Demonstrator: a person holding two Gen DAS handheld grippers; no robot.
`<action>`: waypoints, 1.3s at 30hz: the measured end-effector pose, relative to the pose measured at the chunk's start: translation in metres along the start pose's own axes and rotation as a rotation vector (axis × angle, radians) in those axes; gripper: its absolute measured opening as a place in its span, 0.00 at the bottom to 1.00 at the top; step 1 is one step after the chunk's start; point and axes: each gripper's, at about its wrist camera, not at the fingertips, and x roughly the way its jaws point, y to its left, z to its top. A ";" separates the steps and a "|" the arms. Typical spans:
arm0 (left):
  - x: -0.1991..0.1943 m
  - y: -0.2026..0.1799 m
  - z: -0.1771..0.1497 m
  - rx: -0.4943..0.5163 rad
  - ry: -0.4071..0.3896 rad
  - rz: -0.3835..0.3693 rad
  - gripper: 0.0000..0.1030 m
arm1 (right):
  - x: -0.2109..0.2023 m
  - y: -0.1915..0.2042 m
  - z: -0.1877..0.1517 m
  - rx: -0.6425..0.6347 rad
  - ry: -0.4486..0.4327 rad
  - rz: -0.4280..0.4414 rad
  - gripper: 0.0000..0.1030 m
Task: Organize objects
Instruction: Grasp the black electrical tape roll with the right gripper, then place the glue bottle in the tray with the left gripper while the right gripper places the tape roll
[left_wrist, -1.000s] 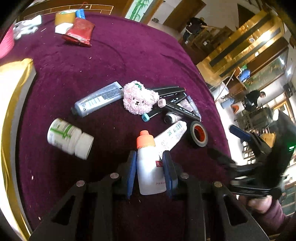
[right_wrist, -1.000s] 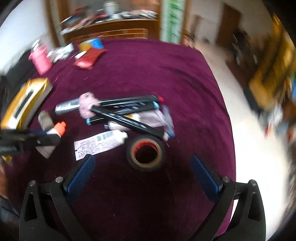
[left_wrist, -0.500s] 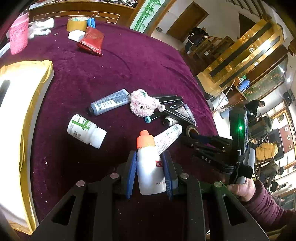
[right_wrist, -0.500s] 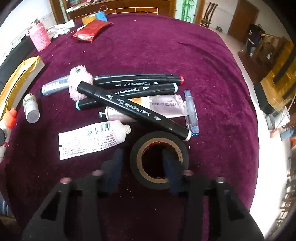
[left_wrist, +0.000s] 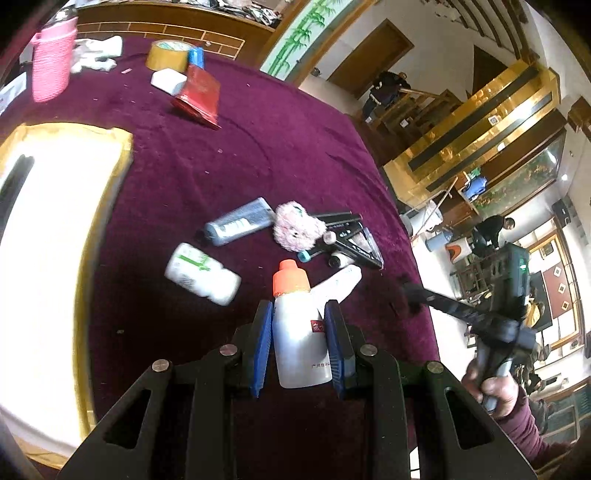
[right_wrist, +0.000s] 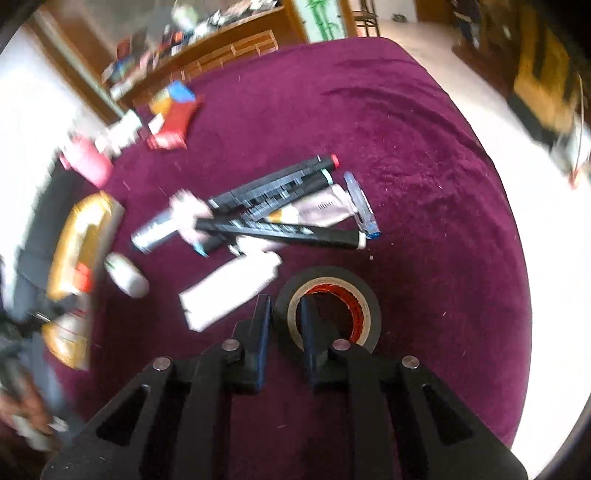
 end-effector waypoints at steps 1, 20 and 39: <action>-0.006 0.006 0.000 -0.005 -0.007 0.003 0.23 | -0.005 -0.001 0.001 0.031 -0.007 0.031 0.13; -0.100 0.154 0.029 -0.116 -0.073 0.186 0.23 | 0.043 0.171 0.019 0.039 0.070 0.357 0.13; -0.019 0.243 0.111 -0.161 0.030 0.189 0.23 | 0.210 0.326 0.033 -0.147 0.186 0.167 0.13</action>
